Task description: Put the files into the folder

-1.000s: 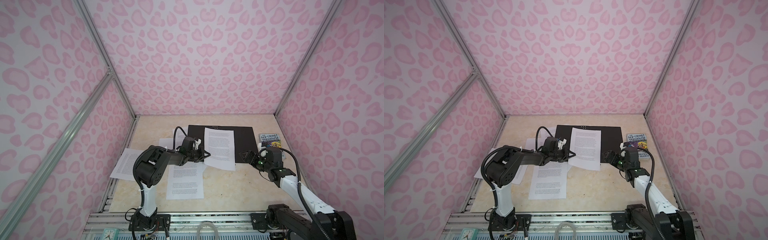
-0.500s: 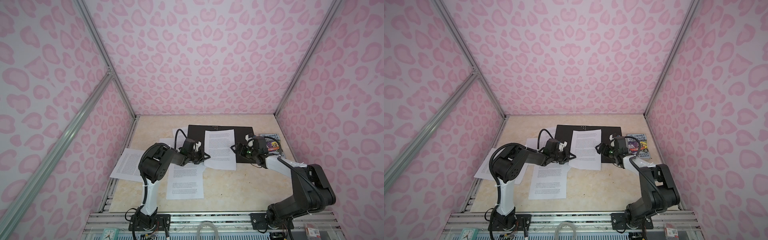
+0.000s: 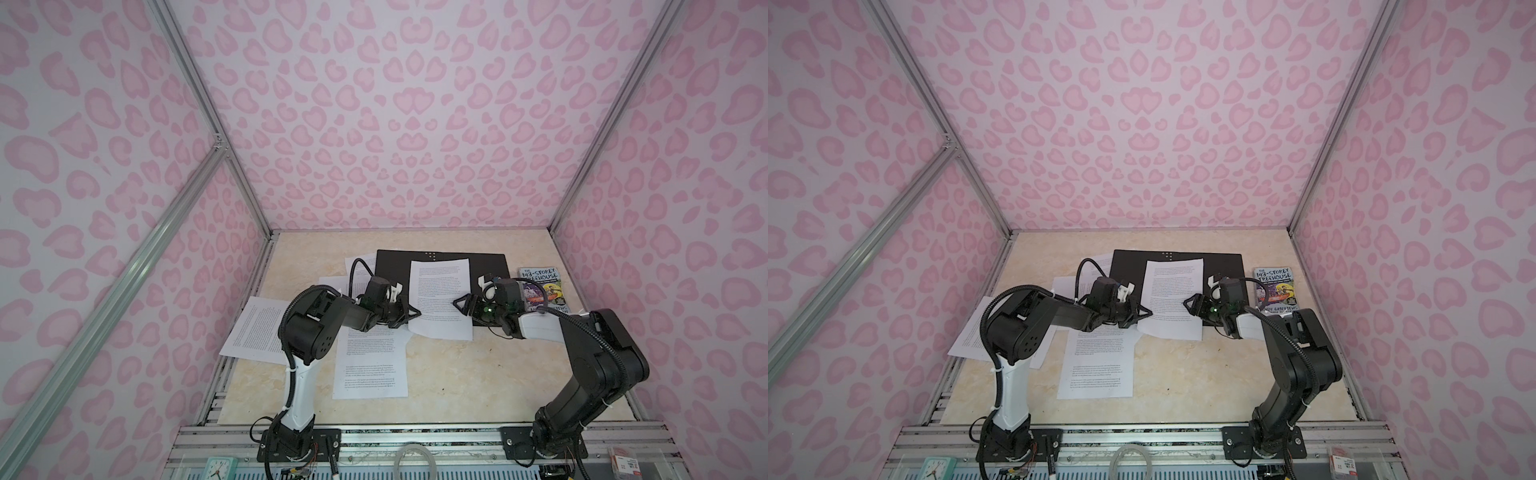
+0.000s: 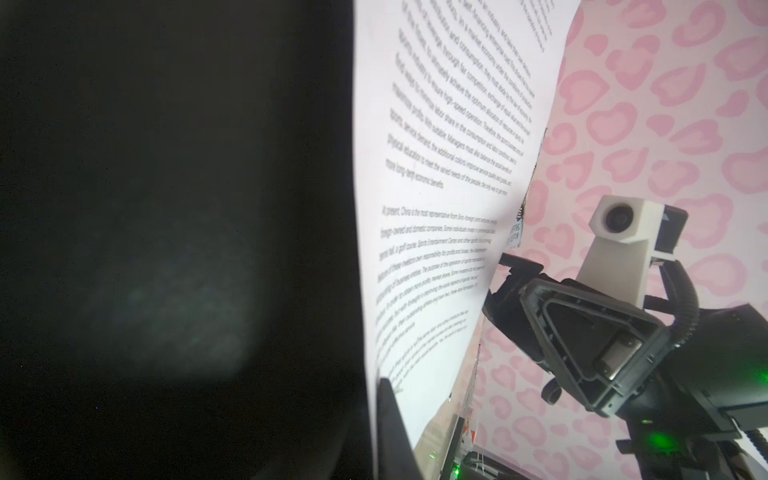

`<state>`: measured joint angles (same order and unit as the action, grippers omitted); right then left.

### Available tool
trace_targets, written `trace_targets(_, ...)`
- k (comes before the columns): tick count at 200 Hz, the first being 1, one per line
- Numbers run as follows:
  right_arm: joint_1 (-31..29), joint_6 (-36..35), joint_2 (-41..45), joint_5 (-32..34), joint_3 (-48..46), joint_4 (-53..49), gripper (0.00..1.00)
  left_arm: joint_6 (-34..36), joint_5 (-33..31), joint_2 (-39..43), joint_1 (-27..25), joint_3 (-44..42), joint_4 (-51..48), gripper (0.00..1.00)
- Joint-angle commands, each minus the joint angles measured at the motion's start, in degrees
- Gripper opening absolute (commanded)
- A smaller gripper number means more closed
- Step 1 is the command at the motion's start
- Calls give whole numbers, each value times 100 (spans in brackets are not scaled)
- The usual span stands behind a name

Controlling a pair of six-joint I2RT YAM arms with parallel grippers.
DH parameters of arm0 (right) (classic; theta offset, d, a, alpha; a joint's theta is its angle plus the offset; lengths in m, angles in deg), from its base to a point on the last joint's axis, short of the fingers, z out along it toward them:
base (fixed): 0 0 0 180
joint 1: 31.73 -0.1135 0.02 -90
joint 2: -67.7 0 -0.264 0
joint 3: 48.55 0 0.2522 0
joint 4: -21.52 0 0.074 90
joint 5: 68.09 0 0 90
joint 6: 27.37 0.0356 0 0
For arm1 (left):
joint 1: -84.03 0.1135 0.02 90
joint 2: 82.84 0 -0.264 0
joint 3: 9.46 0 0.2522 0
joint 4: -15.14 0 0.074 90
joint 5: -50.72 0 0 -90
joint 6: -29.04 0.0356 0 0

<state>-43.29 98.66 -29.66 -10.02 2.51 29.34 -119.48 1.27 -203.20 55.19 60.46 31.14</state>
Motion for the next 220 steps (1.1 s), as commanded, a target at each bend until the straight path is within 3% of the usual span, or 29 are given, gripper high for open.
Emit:
trace_targets(1, -14, 236, -13, -175, -264, 207, 68, 65, -224, -94, -8, 20, -181, 3)
trace_targets(130, -13, 154, -81, -344, -221, 342, 29, 87, -197, -167, -8, 71, -256, 3)
trace_targets(161, -14, 124, 29, -341, -208, 188, 14, 104, -188, -159, 0, 87, -277, 4)
trace_targets(189, -14, -6, 258, -223, -160, -189, 0, 125, -124, -135, 10, 114, -274, 13)
trace_targets(220, -14, -203, 596, -105, -15, -787, 0, 257, -34, 111, 10, 64, -142, 31)
